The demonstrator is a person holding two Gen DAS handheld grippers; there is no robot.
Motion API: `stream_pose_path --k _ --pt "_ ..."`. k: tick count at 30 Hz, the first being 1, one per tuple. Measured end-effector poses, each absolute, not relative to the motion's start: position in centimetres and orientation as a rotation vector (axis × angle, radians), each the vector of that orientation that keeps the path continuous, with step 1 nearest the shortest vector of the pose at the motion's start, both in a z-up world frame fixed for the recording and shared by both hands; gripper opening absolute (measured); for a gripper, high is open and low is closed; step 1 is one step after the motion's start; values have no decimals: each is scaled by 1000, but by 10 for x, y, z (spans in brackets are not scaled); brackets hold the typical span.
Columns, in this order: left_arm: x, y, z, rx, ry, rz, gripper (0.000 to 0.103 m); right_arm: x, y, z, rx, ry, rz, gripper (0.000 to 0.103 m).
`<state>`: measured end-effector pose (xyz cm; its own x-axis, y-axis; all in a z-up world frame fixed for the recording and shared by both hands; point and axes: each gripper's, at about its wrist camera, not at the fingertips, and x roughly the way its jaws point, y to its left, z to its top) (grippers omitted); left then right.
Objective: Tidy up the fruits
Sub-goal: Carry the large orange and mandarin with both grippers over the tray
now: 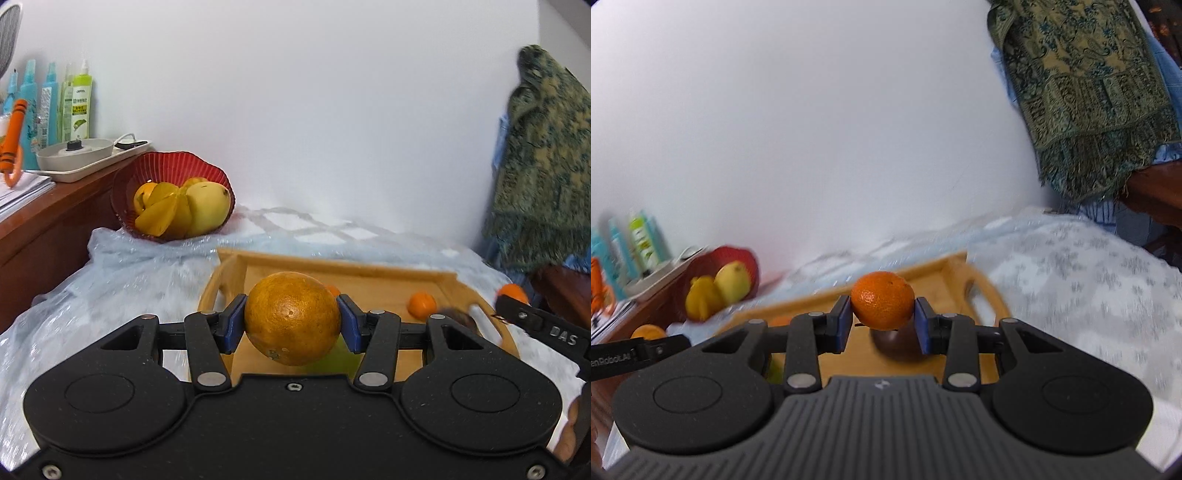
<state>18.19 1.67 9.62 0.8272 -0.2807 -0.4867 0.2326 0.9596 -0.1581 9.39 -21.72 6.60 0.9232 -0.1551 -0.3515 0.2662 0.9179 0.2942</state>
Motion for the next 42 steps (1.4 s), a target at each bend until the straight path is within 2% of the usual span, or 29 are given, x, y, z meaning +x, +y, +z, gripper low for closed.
stream_pose_path --k 6,15,23,42 --pt "252 8 85 -107 618 -256 49 138 -241 68 324 347 -283 40" --pt "307 -2 60 -92 702 -241 49 193 -272 47 366 465 -288 40" --pt "316 -4 49 -88 733 -248 49 213 -270 28 327 561 -264 40" --pt "322 -10 36 -89 780 -249 49 220 -270 18 304 600 -271 40"
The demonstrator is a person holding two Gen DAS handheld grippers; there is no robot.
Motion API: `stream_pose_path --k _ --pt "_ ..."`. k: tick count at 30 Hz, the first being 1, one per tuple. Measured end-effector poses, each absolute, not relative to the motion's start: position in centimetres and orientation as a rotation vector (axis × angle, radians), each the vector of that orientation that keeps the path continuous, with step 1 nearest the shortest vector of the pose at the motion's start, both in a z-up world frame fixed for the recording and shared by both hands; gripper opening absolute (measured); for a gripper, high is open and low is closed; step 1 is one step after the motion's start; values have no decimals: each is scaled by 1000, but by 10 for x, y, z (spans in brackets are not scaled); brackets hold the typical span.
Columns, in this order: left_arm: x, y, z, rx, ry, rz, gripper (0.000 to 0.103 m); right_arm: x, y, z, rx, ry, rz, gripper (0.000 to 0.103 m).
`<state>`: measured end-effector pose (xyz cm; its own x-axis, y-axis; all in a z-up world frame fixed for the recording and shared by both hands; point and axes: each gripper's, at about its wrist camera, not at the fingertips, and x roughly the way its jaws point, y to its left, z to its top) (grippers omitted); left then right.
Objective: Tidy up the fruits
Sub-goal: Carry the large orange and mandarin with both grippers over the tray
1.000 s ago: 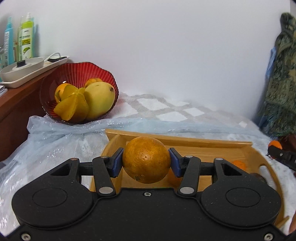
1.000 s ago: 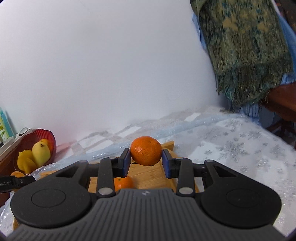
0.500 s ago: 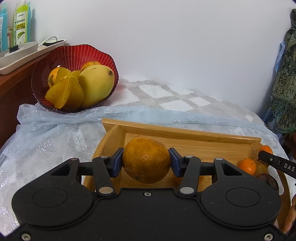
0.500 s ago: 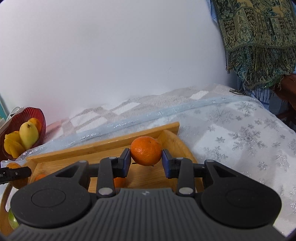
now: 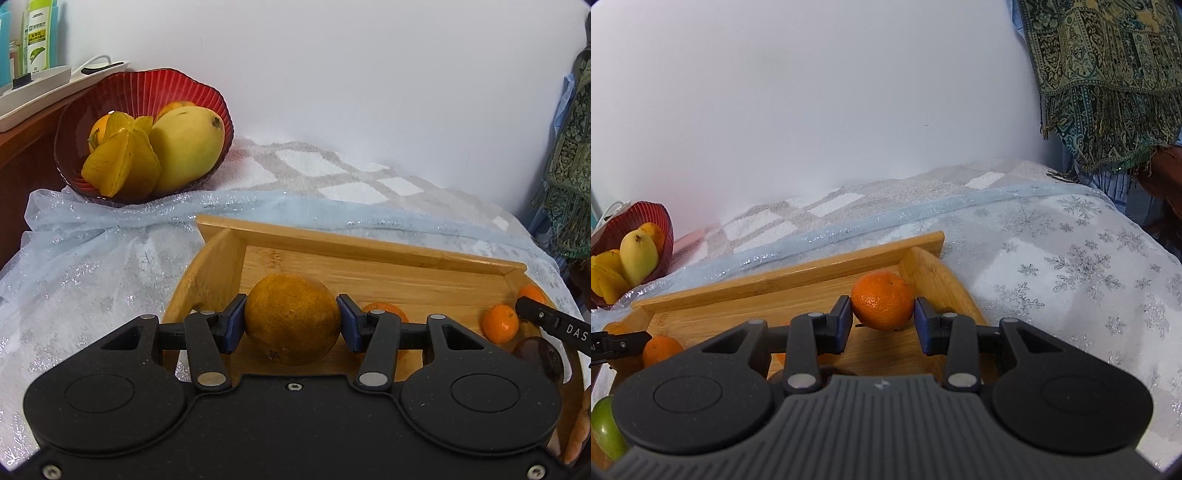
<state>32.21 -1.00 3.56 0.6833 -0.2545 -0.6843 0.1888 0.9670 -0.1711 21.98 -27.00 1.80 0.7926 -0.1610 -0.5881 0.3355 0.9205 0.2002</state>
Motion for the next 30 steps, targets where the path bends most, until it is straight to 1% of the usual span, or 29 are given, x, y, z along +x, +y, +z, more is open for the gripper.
stream_pose_path --k 30 --pt "319 -9 38 -80 760 -248 49 220 -268 18 285 603 -268 42"
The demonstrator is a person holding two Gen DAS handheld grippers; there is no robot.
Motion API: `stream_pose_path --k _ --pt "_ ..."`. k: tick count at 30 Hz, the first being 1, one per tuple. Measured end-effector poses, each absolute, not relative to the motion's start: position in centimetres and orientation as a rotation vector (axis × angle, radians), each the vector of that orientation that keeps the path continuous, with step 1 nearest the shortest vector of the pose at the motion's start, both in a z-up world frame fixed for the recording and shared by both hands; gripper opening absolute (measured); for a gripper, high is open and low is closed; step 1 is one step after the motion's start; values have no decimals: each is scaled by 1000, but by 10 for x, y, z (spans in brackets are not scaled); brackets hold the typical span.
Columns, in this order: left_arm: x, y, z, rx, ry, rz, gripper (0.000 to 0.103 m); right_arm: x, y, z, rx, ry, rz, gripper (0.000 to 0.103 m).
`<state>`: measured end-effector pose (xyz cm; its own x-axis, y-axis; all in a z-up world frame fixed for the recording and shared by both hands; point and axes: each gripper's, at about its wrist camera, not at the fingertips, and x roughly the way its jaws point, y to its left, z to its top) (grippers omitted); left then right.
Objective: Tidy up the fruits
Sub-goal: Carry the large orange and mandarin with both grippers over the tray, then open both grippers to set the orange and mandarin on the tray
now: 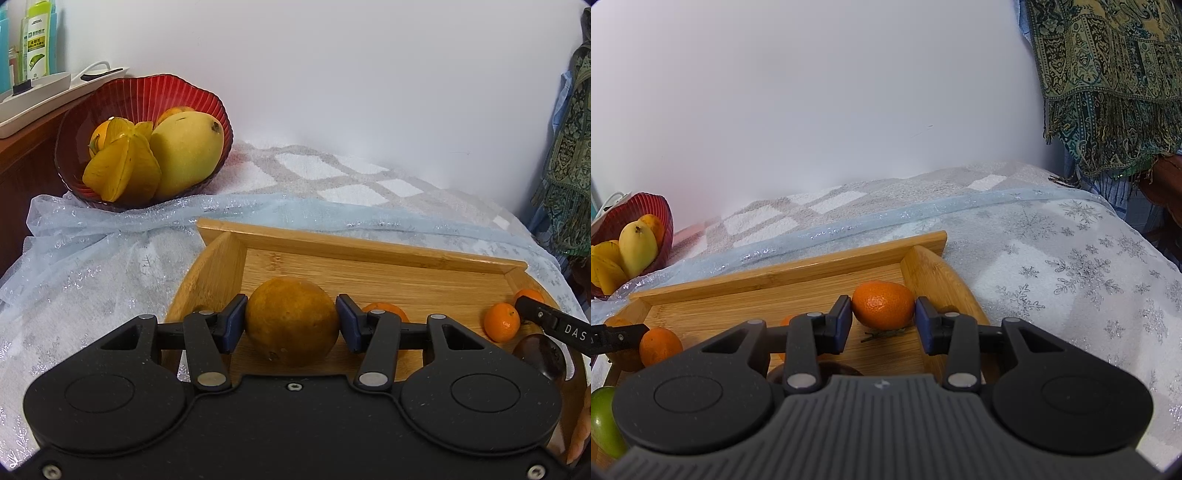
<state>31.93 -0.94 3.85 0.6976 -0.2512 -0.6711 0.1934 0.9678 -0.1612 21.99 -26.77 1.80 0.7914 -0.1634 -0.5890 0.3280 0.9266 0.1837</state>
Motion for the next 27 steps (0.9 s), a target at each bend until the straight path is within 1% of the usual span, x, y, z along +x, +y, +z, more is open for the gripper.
stream_pose_path --k 5,9,11,16,21,27 --pt "318 -10 39 -75 759 -248 51 220 -267 19 287 601 -268 46" --pt "318 -10 39 -78 758 -246 57 219 -268 19 297 598 -267 57" --pt "317 -10 40 -73 753 -242 60 218 -269 19 303 596 -265 61" --pt "315 -9 43 -73 740 -238 68 216 -271 19 314 589 -264 62" --pt "312 -9 46 -64 726 -237 75 213 -269 21 297 577 -267 66" --pt "305 -11 51 -52 703 -245 81 208 -268 25 292 560 -274 72"
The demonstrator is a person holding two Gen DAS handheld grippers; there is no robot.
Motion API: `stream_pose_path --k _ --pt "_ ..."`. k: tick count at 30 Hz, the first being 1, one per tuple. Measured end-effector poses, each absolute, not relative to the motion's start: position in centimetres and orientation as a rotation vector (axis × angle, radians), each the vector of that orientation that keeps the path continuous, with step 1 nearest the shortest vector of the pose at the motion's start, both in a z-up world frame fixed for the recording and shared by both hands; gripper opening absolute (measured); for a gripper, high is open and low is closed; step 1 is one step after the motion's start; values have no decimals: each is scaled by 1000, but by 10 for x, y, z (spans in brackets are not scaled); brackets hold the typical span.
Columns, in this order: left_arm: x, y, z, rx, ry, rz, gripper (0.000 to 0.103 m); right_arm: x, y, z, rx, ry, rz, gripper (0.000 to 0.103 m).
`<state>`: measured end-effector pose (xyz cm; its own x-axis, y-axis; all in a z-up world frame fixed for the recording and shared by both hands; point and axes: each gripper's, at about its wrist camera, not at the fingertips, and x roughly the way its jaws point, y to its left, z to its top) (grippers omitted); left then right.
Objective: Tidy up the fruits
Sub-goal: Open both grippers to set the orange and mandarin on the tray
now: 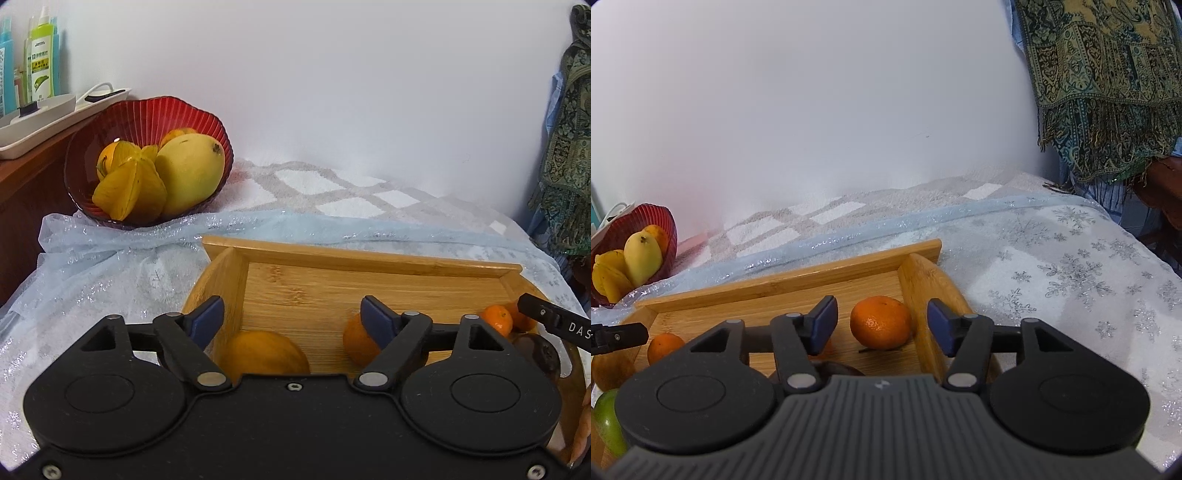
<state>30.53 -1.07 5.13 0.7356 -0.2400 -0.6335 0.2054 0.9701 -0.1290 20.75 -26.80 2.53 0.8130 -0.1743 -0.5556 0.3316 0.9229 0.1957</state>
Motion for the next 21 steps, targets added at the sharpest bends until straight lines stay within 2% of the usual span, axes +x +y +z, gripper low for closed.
stream_pose_path --k 21 --pt "271 -8 66 -34 657 -275 91 173 -251 44 233 465 -305 87"
